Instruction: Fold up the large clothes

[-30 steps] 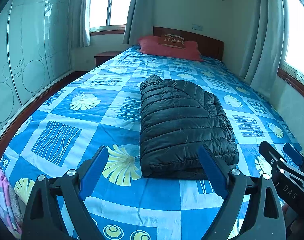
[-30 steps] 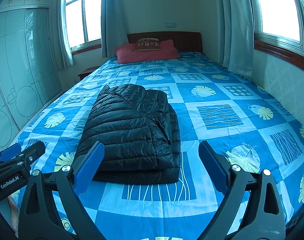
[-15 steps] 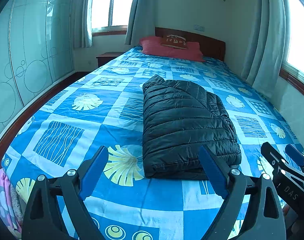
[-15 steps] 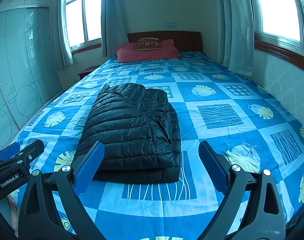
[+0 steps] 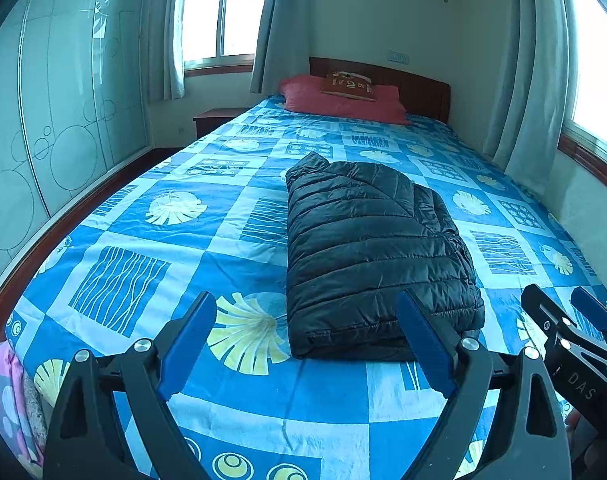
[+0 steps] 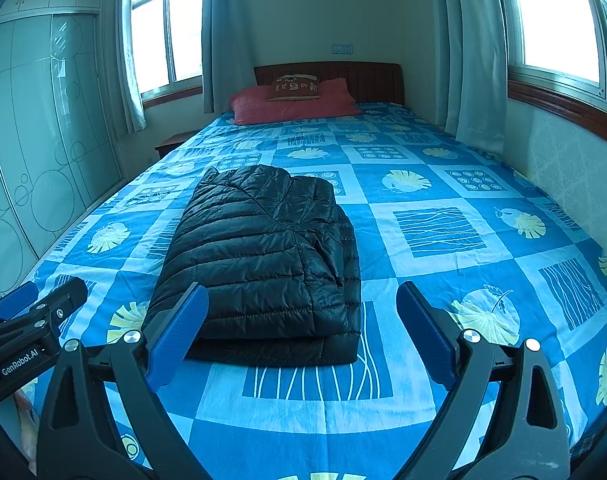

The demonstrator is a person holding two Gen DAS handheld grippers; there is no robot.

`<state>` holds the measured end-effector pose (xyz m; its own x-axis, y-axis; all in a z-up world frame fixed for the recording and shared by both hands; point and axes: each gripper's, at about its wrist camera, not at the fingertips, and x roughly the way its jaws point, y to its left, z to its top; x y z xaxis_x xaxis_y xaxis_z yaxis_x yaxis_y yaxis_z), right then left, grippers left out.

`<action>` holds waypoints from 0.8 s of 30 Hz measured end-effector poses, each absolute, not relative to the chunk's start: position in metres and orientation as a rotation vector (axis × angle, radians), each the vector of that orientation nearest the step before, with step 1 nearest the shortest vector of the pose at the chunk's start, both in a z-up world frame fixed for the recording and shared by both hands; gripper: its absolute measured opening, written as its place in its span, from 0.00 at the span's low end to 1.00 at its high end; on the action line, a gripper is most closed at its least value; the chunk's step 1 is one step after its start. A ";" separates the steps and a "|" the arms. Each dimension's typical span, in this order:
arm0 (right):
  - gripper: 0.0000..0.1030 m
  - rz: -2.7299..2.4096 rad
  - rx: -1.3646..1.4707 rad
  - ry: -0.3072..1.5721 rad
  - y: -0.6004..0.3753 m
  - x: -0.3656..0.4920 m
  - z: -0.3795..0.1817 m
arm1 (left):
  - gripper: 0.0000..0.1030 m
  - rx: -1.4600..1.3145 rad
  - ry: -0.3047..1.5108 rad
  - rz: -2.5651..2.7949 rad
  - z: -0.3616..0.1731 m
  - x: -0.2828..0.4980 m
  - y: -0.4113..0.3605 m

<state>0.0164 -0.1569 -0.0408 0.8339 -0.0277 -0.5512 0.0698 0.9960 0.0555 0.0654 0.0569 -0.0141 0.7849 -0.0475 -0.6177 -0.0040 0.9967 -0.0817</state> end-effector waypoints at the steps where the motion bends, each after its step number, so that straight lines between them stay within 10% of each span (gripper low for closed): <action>1: 0.92 -0.052 0.074 0.583 -0.157 0.017 -0.041 | 0.88 -0.081 0.668 -0.023 -0.015 0.065 0.057; 24: 0.92 -0.054 0.071 0.581 -0.157 0.018 -0.042 | 0.88 -0.069 0.668 0.004 -0.014 0.068 0.057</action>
<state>0.0176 -0.1569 -0.0418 0.8343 -0.0311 -0.5504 0.0710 0.9962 0.0513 0.0676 0.0573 -0.0142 0.7853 -0.0184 -0.6188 -0.0262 0.9977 -0.0629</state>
